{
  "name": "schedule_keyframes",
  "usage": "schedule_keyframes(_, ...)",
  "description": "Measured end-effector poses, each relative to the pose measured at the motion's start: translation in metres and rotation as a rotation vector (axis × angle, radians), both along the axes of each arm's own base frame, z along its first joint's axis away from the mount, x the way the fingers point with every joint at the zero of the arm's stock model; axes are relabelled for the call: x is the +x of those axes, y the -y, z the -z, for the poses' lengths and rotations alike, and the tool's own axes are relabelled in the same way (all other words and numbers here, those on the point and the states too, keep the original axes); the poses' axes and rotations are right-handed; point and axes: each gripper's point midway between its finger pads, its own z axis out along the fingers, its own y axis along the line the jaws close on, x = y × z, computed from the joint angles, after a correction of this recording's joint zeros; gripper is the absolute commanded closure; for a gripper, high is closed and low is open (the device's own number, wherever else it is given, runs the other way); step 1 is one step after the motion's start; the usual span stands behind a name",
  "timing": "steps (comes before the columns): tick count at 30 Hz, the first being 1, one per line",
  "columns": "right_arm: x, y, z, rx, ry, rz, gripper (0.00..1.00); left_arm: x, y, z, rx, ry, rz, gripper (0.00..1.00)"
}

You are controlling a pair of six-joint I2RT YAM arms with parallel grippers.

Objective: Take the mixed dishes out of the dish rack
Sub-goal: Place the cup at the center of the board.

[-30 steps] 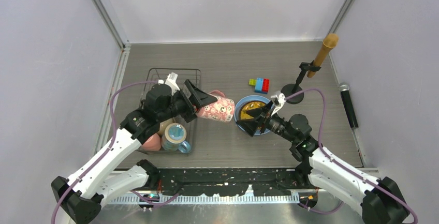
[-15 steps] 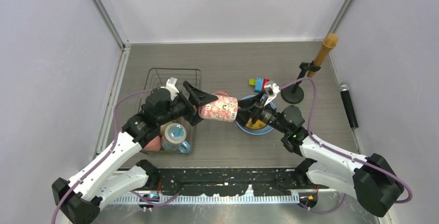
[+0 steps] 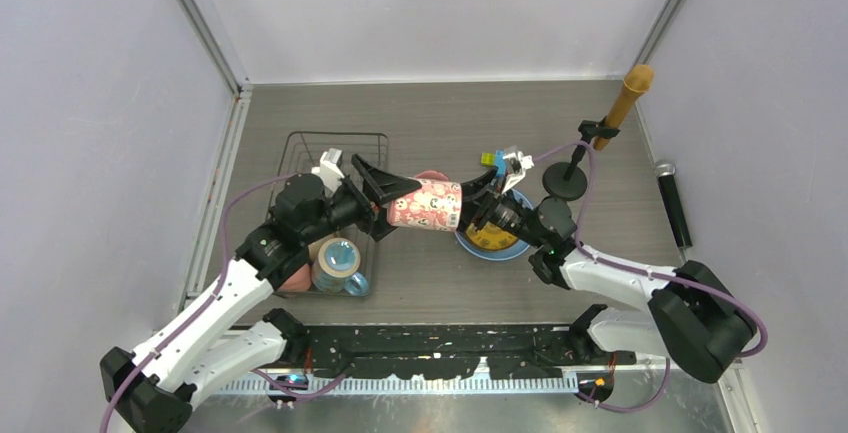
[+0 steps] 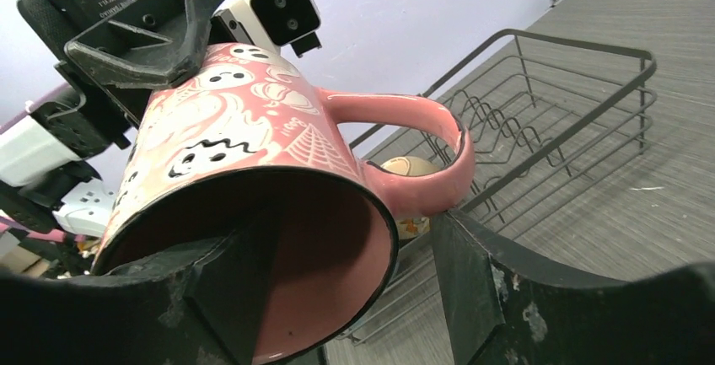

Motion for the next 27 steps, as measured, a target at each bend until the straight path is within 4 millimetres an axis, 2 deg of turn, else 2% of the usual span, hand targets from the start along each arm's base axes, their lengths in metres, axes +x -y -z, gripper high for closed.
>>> schedule_keyframes(1,0.000,-0.001,-0.001,0.010,-0.001,-0.006,0.34,0.000,0.001,-0.001,-0.007,0.005,0.002,1.00)
schedule_keyframes(4,0.001,-0.005,-0.001,0.035,-0.011,-0.028,0.48,0.000,0.002,-0.004,-0.020,0.015,0.008,1.00)
schedule_keyframes(5,0.000,-0.007,-0.002,0.041,-0.013,-0.039,0.59,0.000,0.002,-0.005,-0.023,0.018,0.008,1.00)
schedule_keyframes(6,0.000,-0.009,-0.004,0.050,-0.015,-0.049,0.65,0.000,0.002,-0.006,-0.027,0.023,0.008,1.00)
schedule_keyframes(7,-0.001,-0.010,-0.005,0.057,-0.014,-0.058,0.80,0.001,0.002,-0.008,-0.033,0.026,0.007,1.00)
schedule_keyframes(9,0.001,-0.010,-0.008,0.077,-0.033,-0.055,0.93,0.000,0.003,-0.011,-0.042,0.035,0.014,1.00)
schedule_keyframes(10,0.002,-0.009,-0.009,0.096,-0.067,-0.056,0.95,0.000,0.003,-0.014,-0.040,0.062,0.018,0.95)
schedule_keyframes(12,0.001,-0.007,-0.014,0.136,-0.111,-0.068,0.98,0.000,0.003,-0.018,-0.039,0.102,0.022,0.79)
schedule_keyframes(16,-0.003,-0.007,-0.020,0.151,-0.111,-0.078,0.99,0.001,-0.001,-0.022,-0.046,0.115,0.012,0.25)
schedule_keyframes(17,-0.003,-0.007,-0.021,0.151,-0.108,-0.078,0.99,0.001,-0.001,-0.023,-0.046,0.117,0.011,0.13)
schedule_keyframes(18,-0.004,-0.006,-0.021,0.145,-0.110,-0.077,0.99,0.000,-0.002,-0.023,-0.044,0.116,0.011,0.07)
schedule_keyframes(20,-0.009,-0.007,-0.021,0.130,-0.118,-0.079,0.99,-0.004,-0.003,-0.024,-0.030,0.115,0.015,0.01)
schedule_keyframes(27,-0.017,-0.005,-0.029,0.068,-0.115,-0.059,0.99,-0.009,-0.019,-0.028,0.071,0.139,-0.046,0.00)
